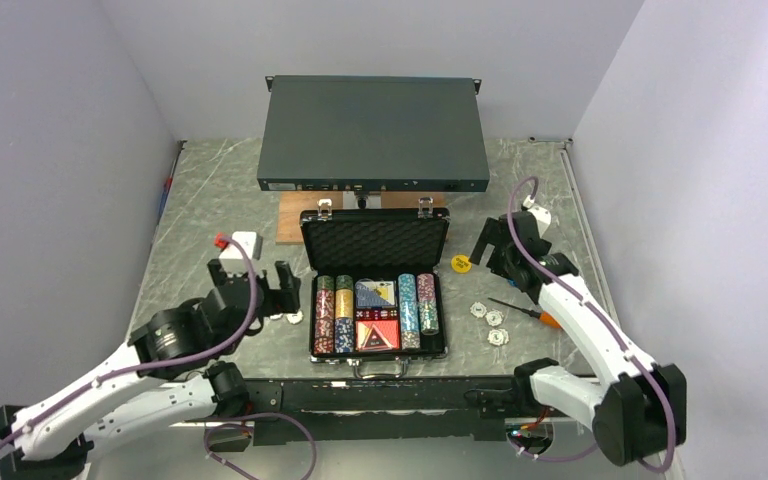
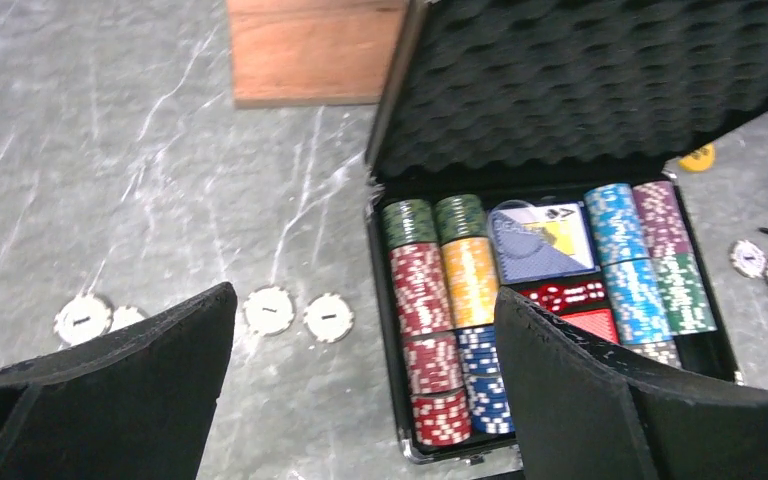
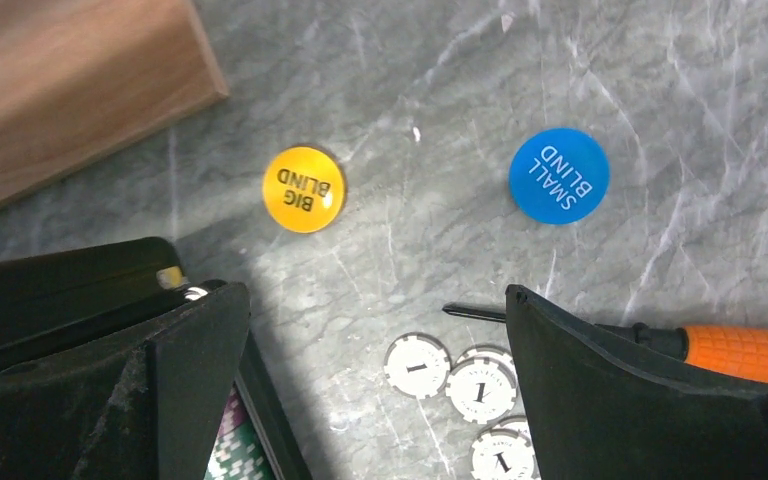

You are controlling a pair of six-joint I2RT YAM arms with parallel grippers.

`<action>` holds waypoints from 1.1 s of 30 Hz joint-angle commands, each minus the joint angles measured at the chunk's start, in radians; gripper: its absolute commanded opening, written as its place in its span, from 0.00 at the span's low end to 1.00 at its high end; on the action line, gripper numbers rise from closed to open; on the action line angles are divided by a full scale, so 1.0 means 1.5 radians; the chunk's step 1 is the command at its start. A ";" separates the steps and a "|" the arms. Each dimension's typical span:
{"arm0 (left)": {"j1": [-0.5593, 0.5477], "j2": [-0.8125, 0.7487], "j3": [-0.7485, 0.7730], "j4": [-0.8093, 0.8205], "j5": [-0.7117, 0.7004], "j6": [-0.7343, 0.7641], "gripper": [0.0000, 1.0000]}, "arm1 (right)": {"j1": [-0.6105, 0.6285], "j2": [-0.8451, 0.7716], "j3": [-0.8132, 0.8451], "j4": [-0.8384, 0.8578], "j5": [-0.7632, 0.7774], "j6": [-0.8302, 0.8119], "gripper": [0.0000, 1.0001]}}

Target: Pack up texas hold em set

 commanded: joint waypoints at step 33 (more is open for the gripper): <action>0.038 -0.095 -0.097 0.004 0.061 0.020 0.99 | 0.041 0.256 -0.131 0.476 -0.035 0.054 0.72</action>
